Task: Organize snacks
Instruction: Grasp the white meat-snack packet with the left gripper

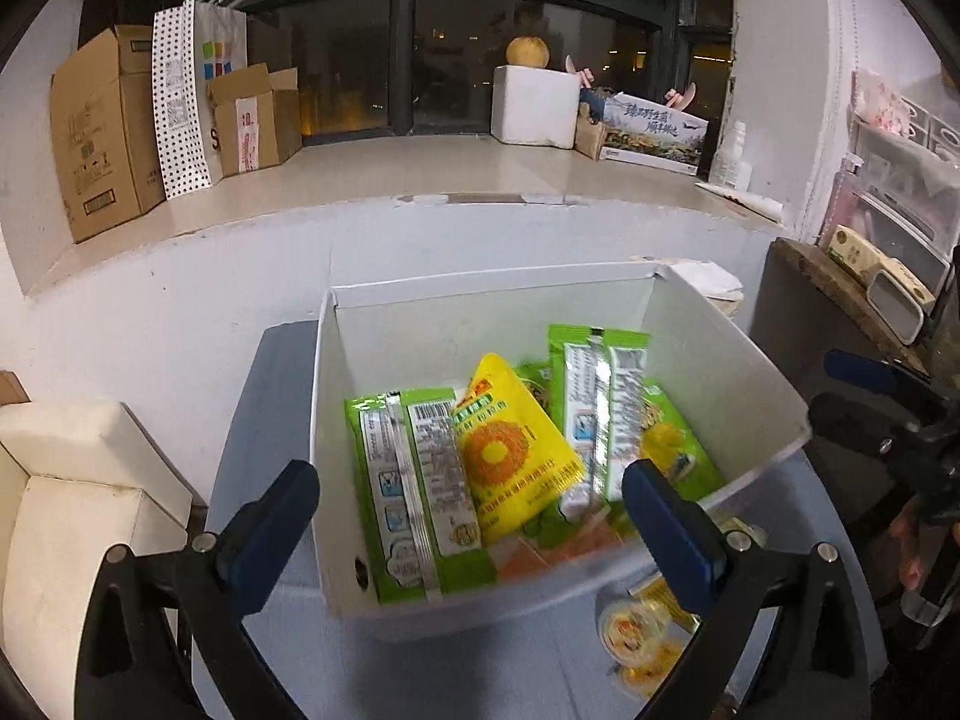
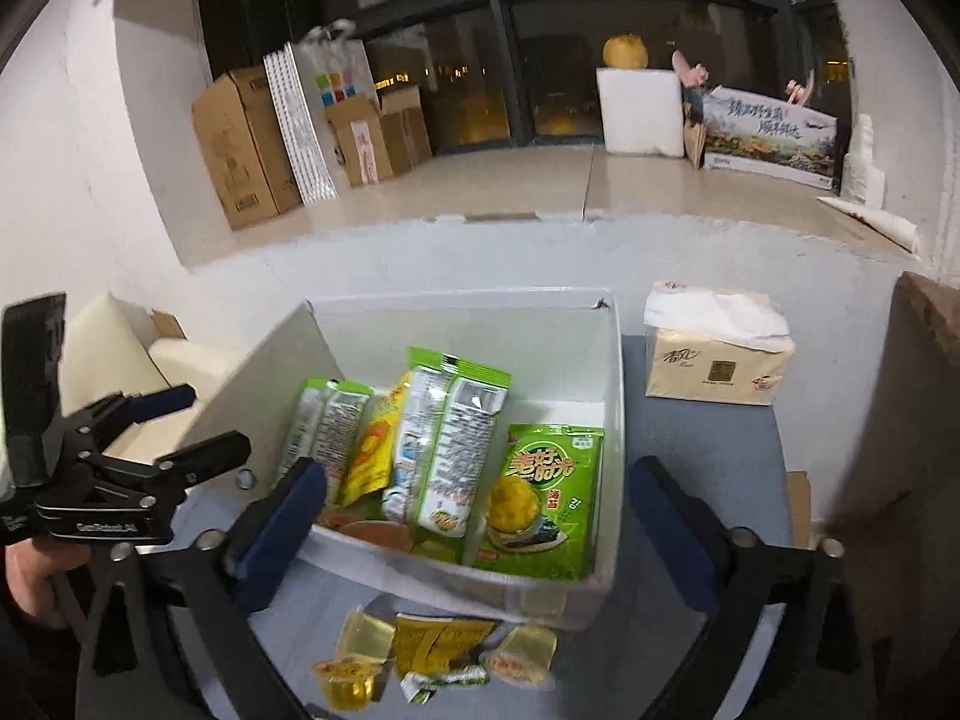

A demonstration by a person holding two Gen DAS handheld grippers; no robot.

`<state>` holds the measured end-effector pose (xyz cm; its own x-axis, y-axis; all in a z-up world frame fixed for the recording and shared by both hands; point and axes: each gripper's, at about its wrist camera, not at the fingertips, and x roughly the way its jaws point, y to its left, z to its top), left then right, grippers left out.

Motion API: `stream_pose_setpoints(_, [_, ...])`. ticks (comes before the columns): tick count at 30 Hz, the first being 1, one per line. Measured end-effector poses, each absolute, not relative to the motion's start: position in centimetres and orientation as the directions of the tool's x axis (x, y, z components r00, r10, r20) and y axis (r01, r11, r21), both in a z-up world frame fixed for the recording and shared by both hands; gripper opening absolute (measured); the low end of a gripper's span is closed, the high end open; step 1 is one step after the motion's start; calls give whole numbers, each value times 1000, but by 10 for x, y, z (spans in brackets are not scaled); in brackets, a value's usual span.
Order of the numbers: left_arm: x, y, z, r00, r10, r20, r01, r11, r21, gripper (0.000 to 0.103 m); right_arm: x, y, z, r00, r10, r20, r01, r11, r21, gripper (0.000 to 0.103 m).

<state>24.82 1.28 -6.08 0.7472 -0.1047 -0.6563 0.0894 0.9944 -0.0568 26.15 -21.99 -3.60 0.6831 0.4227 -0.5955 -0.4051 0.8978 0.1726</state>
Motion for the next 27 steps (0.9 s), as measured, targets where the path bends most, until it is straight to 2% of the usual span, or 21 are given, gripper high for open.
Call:
stream_pose_setpoints(7, [188,-14,-66,739,-182,-649,179,981,-71,103,209,-247,-41,704,396,-589,-363,914,181,103])
stream_pose_setpoints(15, [140,-65,-126,612,-248,-751,298,952,-71,103,160,-281,-66,705,390,-592,-296,921,254,103])
stream_pose_setpoints(21, [133,-89,-167,528,-255,-810,389,921,-37,103,133,-296,-79,698,397,-596,-272,917,292,103])
stream_pose_setpoints(27, [141,-98,-177,488,-318,-813,427,899,-96,102,121,-303,-90,690,405,-600,-255,912,322,103])
